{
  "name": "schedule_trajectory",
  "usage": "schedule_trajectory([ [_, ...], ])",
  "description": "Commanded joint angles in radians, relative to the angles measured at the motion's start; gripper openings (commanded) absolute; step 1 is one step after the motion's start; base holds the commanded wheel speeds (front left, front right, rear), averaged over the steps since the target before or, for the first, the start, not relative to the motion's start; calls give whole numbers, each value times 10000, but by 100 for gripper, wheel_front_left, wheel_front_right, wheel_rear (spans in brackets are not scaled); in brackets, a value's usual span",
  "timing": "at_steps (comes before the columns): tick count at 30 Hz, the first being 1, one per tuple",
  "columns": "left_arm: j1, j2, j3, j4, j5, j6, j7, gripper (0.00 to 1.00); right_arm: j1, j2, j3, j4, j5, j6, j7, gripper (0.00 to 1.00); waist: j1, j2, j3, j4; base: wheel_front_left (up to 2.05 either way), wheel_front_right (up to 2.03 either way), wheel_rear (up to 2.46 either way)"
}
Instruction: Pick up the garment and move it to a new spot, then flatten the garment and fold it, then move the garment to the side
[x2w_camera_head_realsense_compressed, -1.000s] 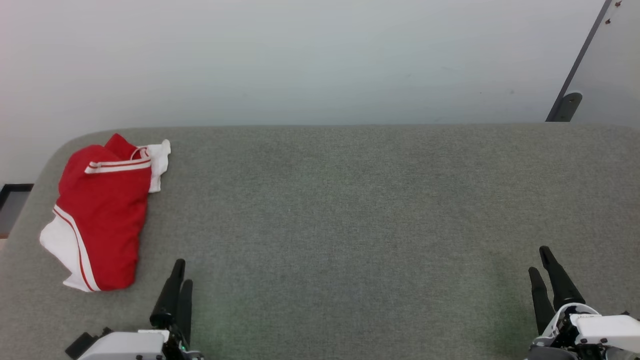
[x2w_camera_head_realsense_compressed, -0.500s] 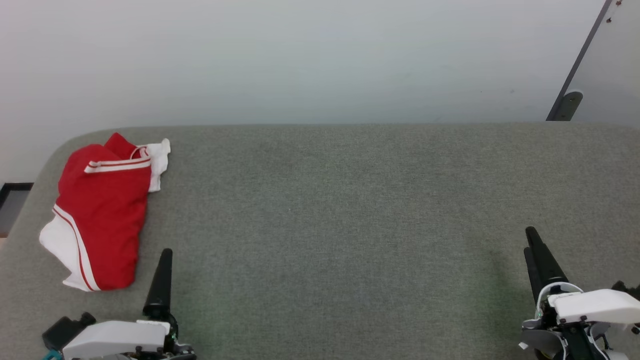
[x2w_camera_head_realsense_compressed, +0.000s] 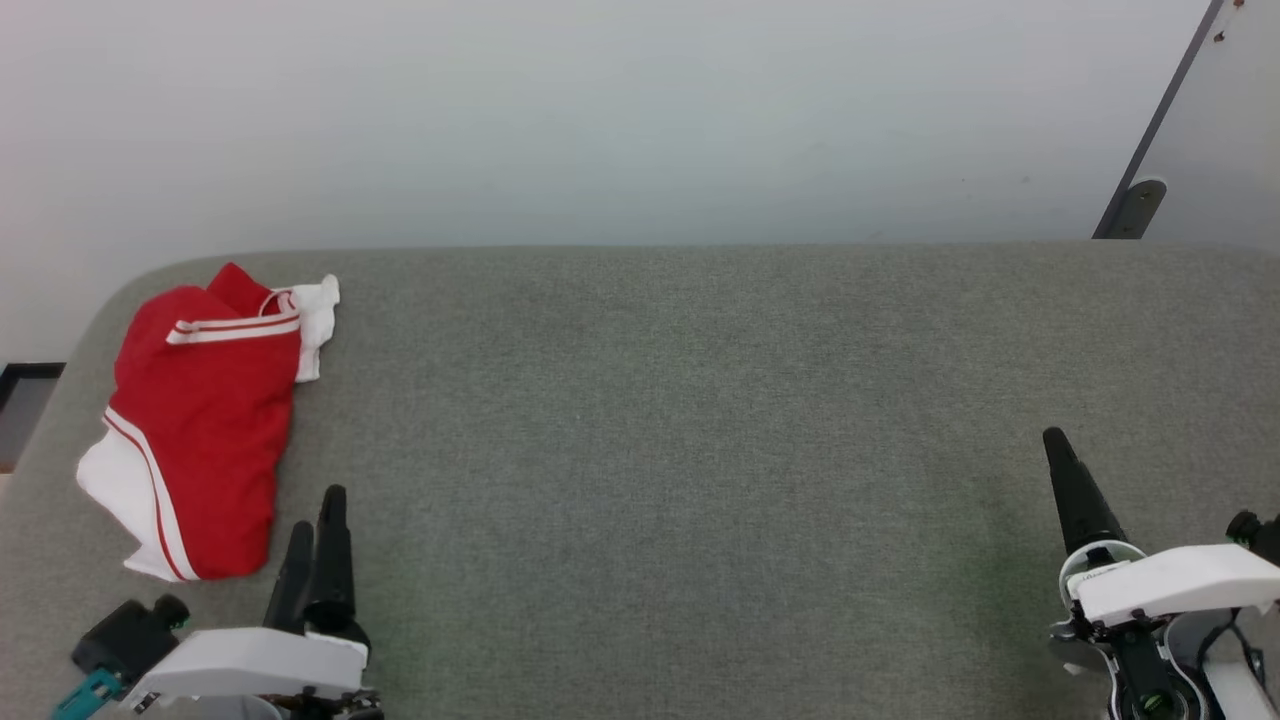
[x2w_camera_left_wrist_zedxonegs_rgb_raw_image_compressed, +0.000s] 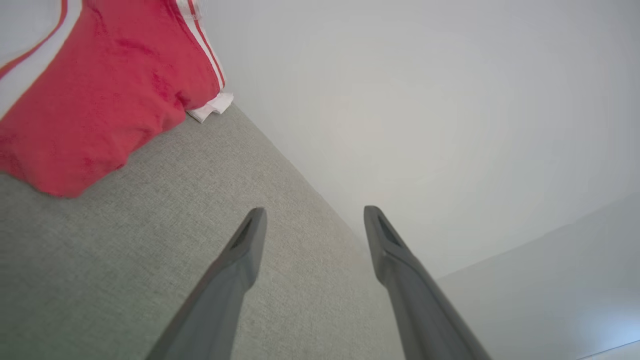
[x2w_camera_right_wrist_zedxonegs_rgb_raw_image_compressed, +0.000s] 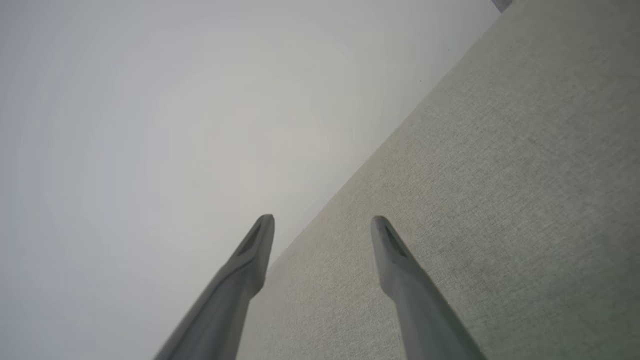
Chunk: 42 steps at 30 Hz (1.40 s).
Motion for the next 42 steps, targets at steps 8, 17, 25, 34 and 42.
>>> schedule_trajectory([
  [8,-28,235,-299,-413,1847,169,-330,100,-518,-137,-35,-133,-2236,-5,-336,100,0,0,15,1,0,0,0],
  [17,50,436,-628,-513,3151,439,-619,100,-579,-197,-26,-221,-4231,-6,-629,100,0,0,10,8,0,0,0],
  [25,77,594,-935,-582,4107,694,-855,100,-615,-249,27,-211,-5525,-7,-853,100,0,0,11,36,0,0,0],
  [34,219,749,-1141,-481,5025,957,-1093,100,-734,-267,81,-12,-6650,-8,-1105,100,0,0,-8,-6,0,0,0],
  [42,264,785,-1231,-520,5613,961,-1292,100,-816,-287,127,153,-7462,-9,-1300,100,0,0,-2,-46,0,0,0],
])
